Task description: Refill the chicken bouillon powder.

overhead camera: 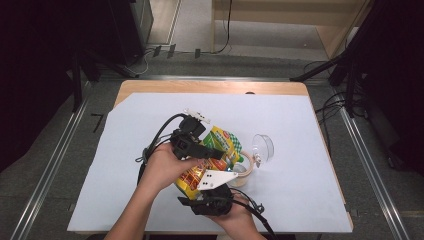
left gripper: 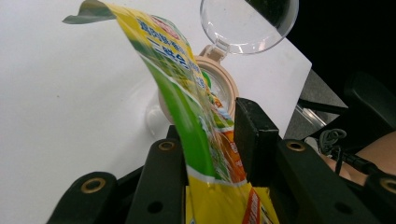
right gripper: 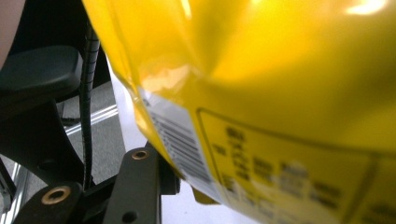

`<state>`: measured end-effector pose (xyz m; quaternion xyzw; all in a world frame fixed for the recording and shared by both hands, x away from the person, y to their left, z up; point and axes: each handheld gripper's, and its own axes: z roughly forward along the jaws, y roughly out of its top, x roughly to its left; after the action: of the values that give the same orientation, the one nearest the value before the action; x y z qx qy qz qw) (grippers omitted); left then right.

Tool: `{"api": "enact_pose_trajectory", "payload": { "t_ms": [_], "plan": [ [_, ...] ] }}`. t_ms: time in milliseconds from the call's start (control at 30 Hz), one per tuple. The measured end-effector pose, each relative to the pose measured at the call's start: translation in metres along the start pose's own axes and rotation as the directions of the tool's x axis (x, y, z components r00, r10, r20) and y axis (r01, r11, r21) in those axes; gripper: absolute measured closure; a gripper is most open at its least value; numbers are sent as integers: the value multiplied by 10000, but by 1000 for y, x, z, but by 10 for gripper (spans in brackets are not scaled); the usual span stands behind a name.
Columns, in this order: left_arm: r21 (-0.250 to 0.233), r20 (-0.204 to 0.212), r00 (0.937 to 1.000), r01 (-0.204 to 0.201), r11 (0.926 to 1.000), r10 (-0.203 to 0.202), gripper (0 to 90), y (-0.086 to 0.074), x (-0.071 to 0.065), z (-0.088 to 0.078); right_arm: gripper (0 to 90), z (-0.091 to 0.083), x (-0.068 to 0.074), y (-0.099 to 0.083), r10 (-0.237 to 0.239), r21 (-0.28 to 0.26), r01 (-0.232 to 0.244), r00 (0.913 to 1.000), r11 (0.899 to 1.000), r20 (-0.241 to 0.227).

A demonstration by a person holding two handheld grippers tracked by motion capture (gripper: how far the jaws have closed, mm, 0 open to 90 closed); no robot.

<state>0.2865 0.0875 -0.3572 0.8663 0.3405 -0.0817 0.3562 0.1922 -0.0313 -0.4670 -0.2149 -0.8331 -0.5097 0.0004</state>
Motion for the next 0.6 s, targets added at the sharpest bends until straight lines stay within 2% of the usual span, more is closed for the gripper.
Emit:
{"api": "enact_pose_trajectory", "payload": {
  "t_ms": [167,333,433,600],
  "plan": [
    [-57,239,9997,82,10000,-81,741,0,2,-1,596,2,1,-2,-219,34,219,9997,9998,-91],
    [-95,305,9994,146,9998,-143,743,0,3,0,577,3,1,-2,-303,80,304,9995,9995,-116],
    [-93,390,9991,165,9998,-161,742,0,3,0,635,2,1,-2,-349,121,348,9994,9993,37],
    [-215,559,9984,106,9997,-94,715,0,4,1,652,-1,0,-1,110,-45,-110,9999,9999,-4]
  ]
}}
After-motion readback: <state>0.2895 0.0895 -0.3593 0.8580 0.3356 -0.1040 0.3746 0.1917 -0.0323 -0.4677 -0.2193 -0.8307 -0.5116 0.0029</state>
